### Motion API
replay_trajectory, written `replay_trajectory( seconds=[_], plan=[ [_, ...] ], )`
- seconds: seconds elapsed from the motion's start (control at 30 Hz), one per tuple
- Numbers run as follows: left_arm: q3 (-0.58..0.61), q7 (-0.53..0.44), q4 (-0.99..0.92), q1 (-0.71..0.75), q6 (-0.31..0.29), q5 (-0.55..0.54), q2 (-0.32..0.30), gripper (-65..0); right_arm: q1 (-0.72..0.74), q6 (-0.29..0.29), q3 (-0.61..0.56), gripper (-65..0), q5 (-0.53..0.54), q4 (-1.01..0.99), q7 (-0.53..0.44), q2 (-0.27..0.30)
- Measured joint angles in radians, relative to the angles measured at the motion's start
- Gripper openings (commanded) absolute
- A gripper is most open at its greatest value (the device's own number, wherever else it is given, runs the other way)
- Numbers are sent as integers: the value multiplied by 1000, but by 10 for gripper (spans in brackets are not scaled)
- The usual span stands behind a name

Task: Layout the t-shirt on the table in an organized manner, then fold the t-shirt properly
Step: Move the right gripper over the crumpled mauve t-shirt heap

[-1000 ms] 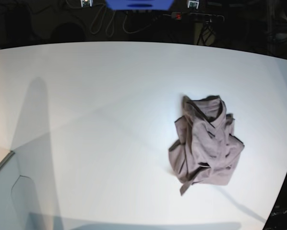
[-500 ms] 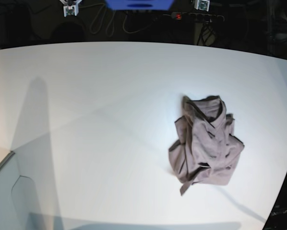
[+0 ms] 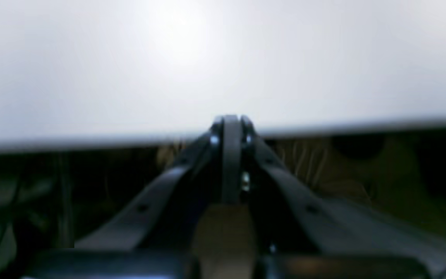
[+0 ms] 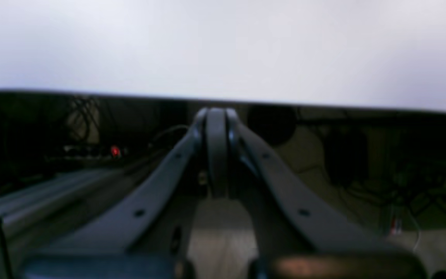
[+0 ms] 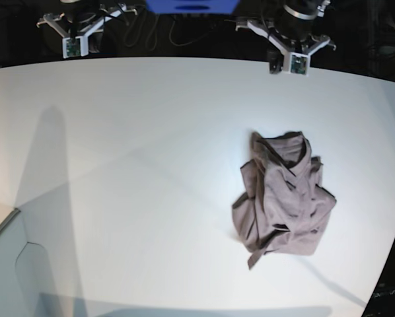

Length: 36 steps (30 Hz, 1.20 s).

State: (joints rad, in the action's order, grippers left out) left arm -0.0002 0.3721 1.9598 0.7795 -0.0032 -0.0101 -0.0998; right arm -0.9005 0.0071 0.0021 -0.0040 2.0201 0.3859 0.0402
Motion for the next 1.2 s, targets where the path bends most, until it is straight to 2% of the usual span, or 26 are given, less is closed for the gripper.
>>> replay_trajectory(
  seconds=[0.1, 0.23, 0.33, 0.43, 0.5, 0.6, 0.7, 0.77, 1.0, 1.2],
  plan=[
    [0, 27, 31, -33, 0, 2, 0, -591, 26, 0, -4, -650, 0, 0, 8, -5],
    [0, 42, 30, -70, 0, 3, 0, -406, 77, 0, -18, -650, 0, 0, 9, -5],
    [0, 36, 30, -86, -1, 3, -3, -317, 111, 0, -14, -650, 0, 0, 11, -27],
    [0, 36, 18, -117, 0, 1, -3, -306, 134, 0, -18, -640, 2, 0, 11, -43],
    [0, 36, 3, -144, -1, 2, -3, -305, 145, -1, -27, -589, 0, 0, 11, -40],
    [-45, 35, -42, -180, -6, 1, 6, -298, 162, 0, -61, -473, 4, 0, 14, -41],
    [-131, 39, -92, -220, -1, 4, 60, -257, 185, 0, -97, -375, 0, 0, 13, -39],
    [-174, 36, -123, -254, -5, 1, 80, -245, 189, 0, -127, -343, 1, 0, 14, -40],
    [-258, 36, -264, -407, -8, -7, 96, -245, 204, 0, -177, -336, 0, 0, 14, -35],
    [-353, 35, -381, -480, -1, -173, 89, -246, 202, 0, -177, -336, 0, -1, 14, -34]
  ],
)
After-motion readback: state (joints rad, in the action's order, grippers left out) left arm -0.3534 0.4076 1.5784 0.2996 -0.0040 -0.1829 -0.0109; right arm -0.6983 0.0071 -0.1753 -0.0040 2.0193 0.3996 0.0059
